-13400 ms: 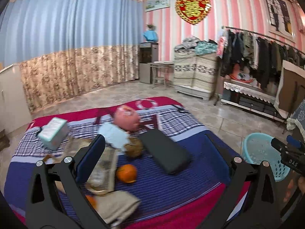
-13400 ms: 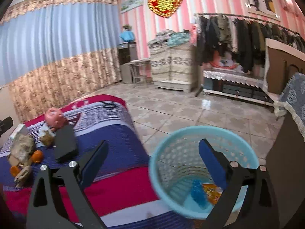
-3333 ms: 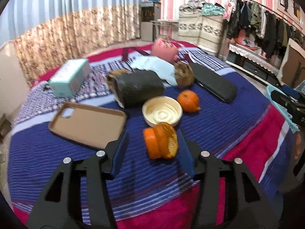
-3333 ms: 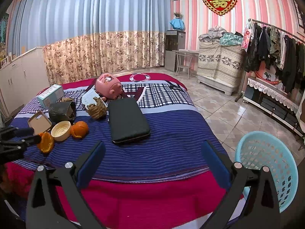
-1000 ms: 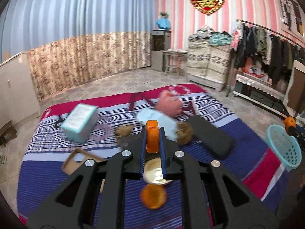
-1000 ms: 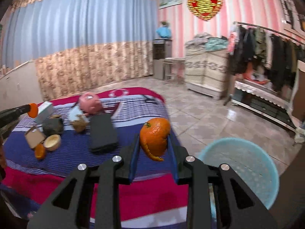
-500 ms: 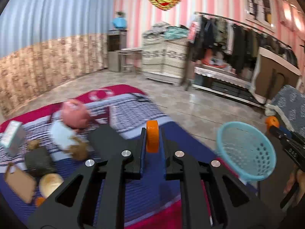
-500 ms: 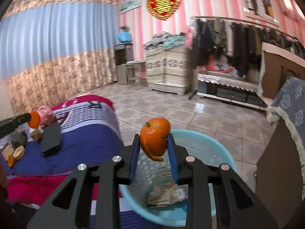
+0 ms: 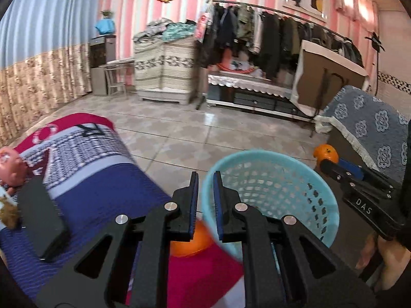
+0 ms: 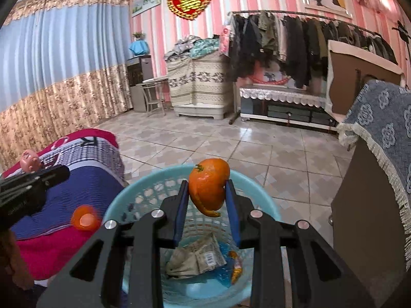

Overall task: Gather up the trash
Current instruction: 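Open the left gripper to drop the lid while the right holds the orange above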

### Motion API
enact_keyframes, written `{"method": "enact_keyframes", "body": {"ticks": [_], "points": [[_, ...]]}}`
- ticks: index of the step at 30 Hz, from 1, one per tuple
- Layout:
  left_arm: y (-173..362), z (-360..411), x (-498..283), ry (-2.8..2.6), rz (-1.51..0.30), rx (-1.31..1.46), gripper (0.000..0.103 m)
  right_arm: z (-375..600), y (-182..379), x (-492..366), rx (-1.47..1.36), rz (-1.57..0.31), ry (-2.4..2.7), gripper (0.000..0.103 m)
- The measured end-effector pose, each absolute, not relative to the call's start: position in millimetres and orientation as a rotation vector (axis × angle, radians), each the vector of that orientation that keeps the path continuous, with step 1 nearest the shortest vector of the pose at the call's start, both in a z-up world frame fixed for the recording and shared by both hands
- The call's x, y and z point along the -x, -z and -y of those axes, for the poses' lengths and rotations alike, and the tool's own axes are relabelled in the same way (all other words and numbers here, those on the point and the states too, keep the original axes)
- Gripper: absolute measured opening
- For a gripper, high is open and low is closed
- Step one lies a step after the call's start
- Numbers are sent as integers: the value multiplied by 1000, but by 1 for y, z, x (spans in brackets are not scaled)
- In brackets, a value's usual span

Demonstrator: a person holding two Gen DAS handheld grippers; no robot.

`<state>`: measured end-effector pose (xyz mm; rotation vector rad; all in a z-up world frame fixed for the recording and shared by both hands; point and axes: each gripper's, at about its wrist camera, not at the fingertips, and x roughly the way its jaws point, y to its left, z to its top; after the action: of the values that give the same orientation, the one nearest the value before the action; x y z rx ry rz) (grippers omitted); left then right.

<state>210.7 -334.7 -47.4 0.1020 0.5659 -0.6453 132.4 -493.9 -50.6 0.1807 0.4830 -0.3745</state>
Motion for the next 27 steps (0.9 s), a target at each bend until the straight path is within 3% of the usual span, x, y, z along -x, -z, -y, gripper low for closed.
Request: {"method": "enact_keyframes", "body": {"ticks": [3, 11, 12, 14, 16, 19, 25, 27], "points": [[53, 353, -211, 669, -561, -139, 0, 509, 58, -129, -227, -493, 387, 29], [43, 315, -230, 592, -572, -135, 1, 521, 61, -128, -273, -488, 391, 29], [44, 303, -233, 563, -580, -140, 5, 522, 61, -128, -281, -486, 385, 29], [49, 289, -236, 542, -620, -130, 23, 518, 59, -129, -277, -480, 375, 29], [56, 280, -235, 526, -642, -118, 57, 514, 58, -130, -271, -478, 365, 29], [68, 277, -227, 521, -660, -107, 72, 509, 58, -132, -266, -483, 352, 29], [90, 301, -226, 560, -721, -175, 75, 511, 57, -130, -278, -484, 343, 29], [98, 308, -223, 575, -728, -209, 68, 512, 58, -129, -285, -484, 342, 29]]}}
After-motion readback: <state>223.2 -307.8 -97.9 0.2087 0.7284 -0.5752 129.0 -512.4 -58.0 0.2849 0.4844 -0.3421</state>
